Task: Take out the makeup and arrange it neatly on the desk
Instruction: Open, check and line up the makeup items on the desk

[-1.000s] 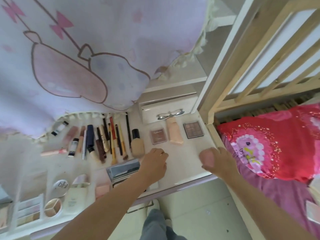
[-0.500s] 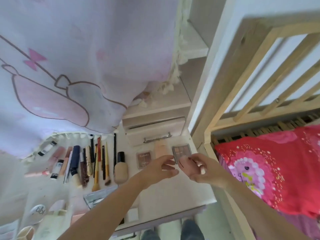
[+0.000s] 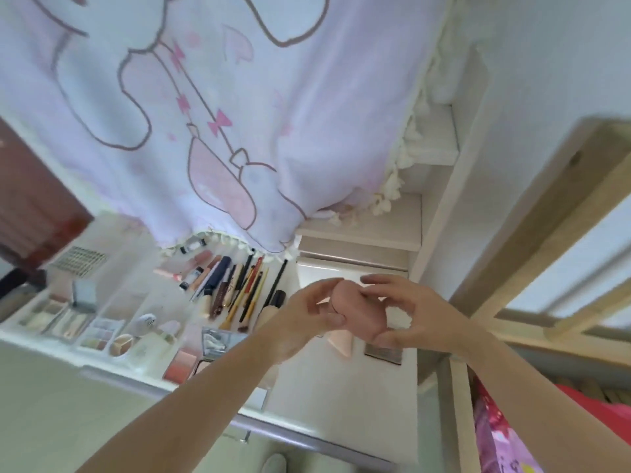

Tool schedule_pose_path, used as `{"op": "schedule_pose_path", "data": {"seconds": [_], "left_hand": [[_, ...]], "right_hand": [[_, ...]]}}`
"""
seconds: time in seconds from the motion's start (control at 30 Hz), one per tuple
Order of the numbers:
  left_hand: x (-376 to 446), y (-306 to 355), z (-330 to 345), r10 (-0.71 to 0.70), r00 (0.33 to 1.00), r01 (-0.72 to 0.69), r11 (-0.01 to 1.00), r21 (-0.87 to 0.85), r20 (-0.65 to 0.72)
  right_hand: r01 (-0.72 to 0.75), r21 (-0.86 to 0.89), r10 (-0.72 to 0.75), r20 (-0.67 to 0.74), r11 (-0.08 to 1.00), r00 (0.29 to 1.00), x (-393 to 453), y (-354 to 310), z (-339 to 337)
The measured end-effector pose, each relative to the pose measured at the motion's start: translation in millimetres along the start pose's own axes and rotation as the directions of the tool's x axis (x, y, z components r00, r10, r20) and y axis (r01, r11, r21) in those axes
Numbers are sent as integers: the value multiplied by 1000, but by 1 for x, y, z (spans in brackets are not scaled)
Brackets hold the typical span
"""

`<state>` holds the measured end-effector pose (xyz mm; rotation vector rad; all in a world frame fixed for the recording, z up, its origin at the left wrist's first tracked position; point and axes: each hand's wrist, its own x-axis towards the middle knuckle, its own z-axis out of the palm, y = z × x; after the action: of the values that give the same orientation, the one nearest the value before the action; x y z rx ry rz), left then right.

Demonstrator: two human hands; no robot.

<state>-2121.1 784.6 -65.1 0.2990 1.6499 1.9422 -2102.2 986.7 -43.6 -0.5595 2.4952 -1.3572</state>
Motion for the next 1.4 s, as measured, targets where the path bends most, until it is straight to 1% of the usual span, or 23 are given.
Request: {"op": "schedule_pose_path", "data": {"seconds": [0.07,0.13,0.17,0.23,0.27,0.3,0.33,0.37,0.5,0.57,0.67,0.7,0.73,0.77,0.8,0.87,0.9,0.93,0.97,1.03,1.17,1.3,1.4], "left_hand": [[-4,5,2,26,999,-30,988,-153,-31],[-4,12,5,31,998,-49,952,-301,-63],[-5,15,7,33,996,-59,939,-339,-80],[-4,17,11,43,983,-101,941,-323,-181],[-4,17,13,47,963,-124,952,-280,-266],[-3,16,14,52,934,-143,961,-235,-353],[-3,15,15,58,911,-153,967,-203,-408],[-4,15,16,60,903,-153,970,-188,-426],[-5,13,16,17,932,-66,990,-122,-362],[-6,13,13,-10,944,-43,987,-155,-329],[-7,15,10,-37,957,-28,975,-220,-287],[-7,16,10,-35,955,-30,976,-214,-293],[-6,17,10,-21,952,-43,979,-198,-307],[-5,19,10,2,946,-64,982,-179,-325],[-4,20,10,31,939,-86,985,-148,-341],[-3,26,10,91,932,-114,993,-44,-351],[-2,28,10,116,932,-121,993,8,-344],[-2,30,9,132,933,-122,991,50,-335],[-2,31,8,142,933,-121,989,84,-329],[-3,31,7,155,934,-122,985,123,-322],[-6,29,7,171,927,-141,984,111,-334],[-10,32,2,177,929,-142,981,130,-326],[-13,33,-1,198,920,-162,978,133,-339]], "right_hand": [[97,15,-97,-16,995,995,0,-3,-4],[220,-111,-232,-110,969,966,2,-2,-4],[272,-202,-309,-182,941,934,4,-1,-4],[287,-366,-409,-318,885,855,6,0,-4],[268,-431,-437,-361,862,824,7,0,-4],[253,-489,-464,-378,835,801,9,0,-4],[246,-539,-490,-372,805,788,10,0,-4],[257,-582,-523,-348,771,778,12,1,-3],[357,-644,-627,-249,677,738,18,-4,-1],[401,-612,-637,-227,682,737,17,-9,-3],[433,-532,-600,-188,728,777,16,-17,-6],[437,-517,-595,-185,736,782,16,-16,-5],[423,-489,-565,-185,763,804,17,-16,-6],[407,-443,-525,-184,799,831,19,-15,-7],[374,-359,-456,-180,855,872,20,-16,-9],[246,-164,-271,-150,955,951,22,-19,-12],[181,-69,-188,-118,981,975,23,-21,-13],[145,-28,-147,-110,989,983,25,-23,-14],[134,-32,-137,-119,990,983,26,-23,-15],[143,-67,-153,-166,987,974,26,-27,-15],[215,-48,-221,-229,975,948,22,-31,-5],[323,-158,-355,-259,933,898,27,-31,3],[352,-158,-382,-245,923,891,31,-31,7]]}}
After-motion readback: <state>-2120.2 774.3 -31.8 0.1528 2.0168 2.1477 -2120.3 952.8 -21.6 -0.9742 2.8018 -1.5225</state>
